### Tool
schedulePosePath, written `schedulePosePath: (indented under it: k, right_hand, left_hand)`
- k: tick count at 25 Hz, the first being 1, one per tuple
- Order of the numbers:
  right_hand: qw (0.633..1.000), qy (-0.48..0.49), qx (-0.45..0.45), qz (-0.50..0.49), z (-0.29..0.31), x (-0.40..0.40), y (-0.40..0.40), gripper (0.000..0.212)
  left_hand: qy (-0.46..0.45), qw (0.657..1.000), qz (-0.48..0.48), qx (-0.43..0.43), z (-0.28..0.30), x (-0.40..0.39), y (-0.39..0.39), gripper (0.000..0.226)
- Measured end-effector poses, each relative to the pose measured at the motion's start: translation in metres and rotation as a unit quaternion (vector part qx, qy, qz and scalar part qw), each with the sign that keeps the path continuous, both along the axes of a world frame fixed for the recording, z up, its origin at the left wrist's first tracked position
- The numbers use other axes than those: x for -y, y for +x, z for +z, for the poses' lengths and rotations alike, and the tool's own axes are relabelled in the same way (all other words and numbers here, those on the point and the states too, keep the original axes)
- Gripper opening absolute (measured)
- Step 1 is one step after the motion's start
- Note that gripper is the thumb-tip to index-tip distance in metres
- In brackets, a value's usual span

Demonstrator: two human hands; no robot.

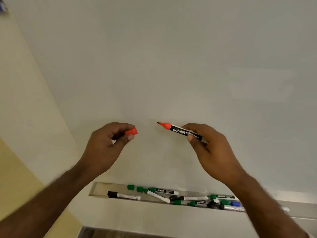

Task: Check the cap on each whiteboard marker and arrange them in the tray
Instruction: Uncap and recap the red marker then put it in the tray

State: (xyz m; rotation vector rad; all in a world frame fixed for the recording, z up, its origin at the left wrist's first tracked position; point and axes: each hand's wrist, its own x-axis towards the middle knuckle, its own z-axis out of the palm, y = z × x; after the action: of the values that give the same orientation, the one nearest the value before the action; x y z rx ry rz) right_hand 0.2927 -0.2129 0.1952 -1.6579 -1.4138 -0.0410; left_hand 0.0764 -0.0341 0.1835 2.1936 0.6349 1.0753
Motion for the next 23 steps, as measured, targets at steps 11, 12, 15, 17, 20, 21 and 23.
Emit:
schedulePosePath:
  k: [11, 12, 15, 17, 20, 21, 23]
  right_hand:
    - [0.998, 0.000, 0.040, 0.043, 0.056, 0.045, 0.010, 0.025]
    - [0.998, -0.004, 0.046, 0.045, 0.057, 0.046, 0.010, 0.025]
    - [0.997, -0.012, 0.060, 0.054, 0.058, 0.050, 0.010, 0.024]
    - [0.996, -0.016, 0.064, 0.059, 0.058, 0.051, 0.011, 0.024]
    - [0.995, -0.019, 0.075, 0.061, 0.059, 0.051, 0.012, 0.023]
    - [0.995, -0.018, 0.077, 0.063, 0.060, 0.051, 0.012, 0.023]
    - [0.994, -0.014, 0.086, 0.065, 0.061, 0.050, 0.011, 0.022]
  left_hand:
    - [0.088, 0.993, -0.077, -0.011, 0.067, 0.047, 0.032, 0.021]
    - [0.093, 0.992, -0.083, -0.011, 0.068, 0.050, 0.034, 0.020]
    - [0.105, 0.990, -0.098, -0.014, 0.070, 0.061, 0.039, 0.020]
    - [0.115, 0.988, -0.098, -0.024, 0.070, 0.067, 0.041, 0.019]
    - [0.119, 0.989, -0.087, -0.027, 0.070, 0.073, 0.043, 0.015]
    - [0.124, 0.988, -0.083, -0.023, 0.071, 0.075, 0.043, 0.017]
    - [0.142, 0.987, -0.077, -0.012, 0.072, 0.079, 0.045, 0.020]
